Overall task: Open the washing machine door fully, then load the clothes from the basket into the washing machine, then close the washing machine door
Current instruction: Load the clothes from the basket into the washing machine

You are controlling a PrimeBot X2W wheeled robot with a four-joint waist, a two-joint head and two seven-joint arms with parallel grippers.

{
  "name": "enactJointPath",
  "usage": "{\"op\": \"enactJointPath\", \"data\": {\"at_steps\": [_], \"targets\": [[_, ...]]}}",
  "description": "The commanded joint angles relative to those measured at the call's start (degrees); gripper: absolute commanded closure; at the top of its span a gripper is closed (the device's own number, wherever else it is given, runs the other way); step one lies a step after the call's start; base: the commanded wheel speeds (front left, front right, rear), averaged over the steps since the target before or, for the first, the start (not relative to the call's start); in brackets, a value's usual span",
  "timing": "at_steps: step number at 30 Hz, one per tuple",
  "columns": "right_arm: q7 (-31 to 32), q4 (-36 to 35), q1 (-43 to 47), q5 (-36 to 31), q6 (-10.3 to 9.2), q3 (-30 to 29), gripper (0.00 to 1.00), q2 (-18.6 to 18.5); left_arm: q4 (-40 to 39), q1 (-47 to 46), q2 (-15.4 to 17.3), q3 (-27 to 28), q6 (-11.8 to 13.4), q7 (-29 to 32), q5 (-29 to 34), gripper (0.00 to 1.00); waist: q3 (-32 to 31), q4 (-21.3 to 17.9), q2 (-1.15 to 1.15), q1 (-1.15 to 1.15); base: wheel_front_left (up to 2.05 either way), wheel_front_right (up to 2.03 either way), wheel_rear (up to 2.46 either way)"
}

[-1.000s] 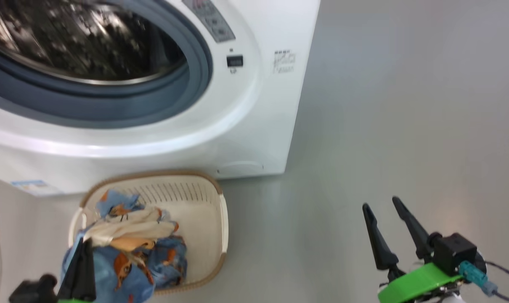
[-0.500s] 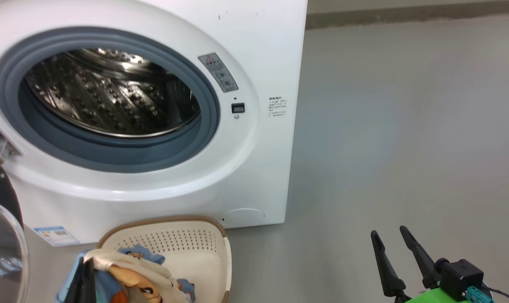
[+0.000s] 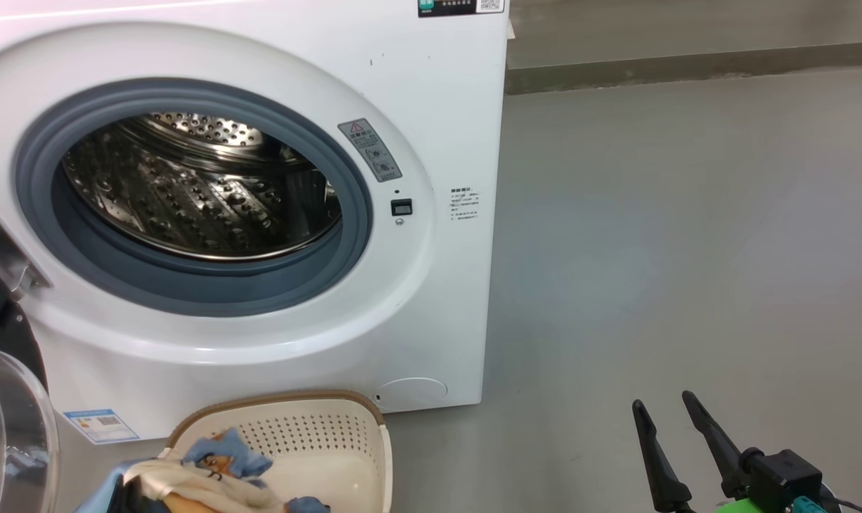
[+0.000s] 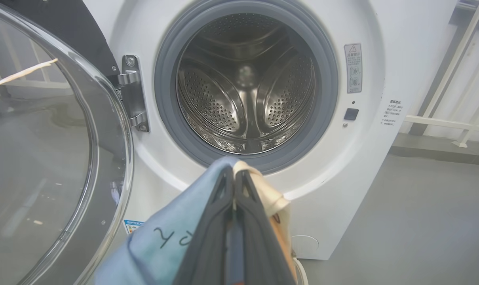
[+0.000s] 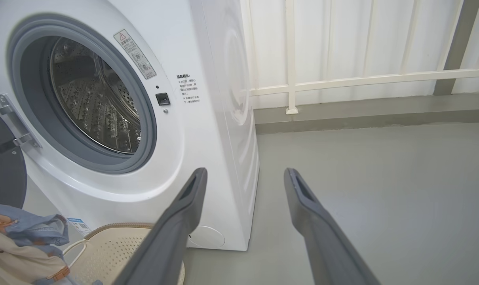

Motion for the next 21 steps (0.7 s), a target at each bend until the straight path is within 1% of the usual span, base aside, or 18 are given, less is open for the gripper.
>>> {"op": "enactJointPath", "data": {"at_steps": [1,14,21], "targets": [[-0.27,-1.63,-1.03,-0.62,0.17,1.17,0.0,-0.17,-2.07,-1.18,0.48,2.03,0.37,-0.38,0.2,1.0,-0.09,0.23,0.0,0.01,0.0,0.0,0.0],[-0.27,-0.39,-1.26,-1.56,0.17,1.51,0.0,-0.17,-2.35,-1.57,0.48,2.01,0.18,-0.38,0.22,1.0,-0.1,0.47,0.0,0.01,0.0,0.0,0.0],[-0.27,-0.04,-1.43,-0.71,0.17,1.92,0.0,-0.17,-1.96,-2.21,0.48,2.06,-0.79,-0.38,-0.08,1.0,0.07,-0.64,0.0,0.01,0.0,0.0,0.0]]}}
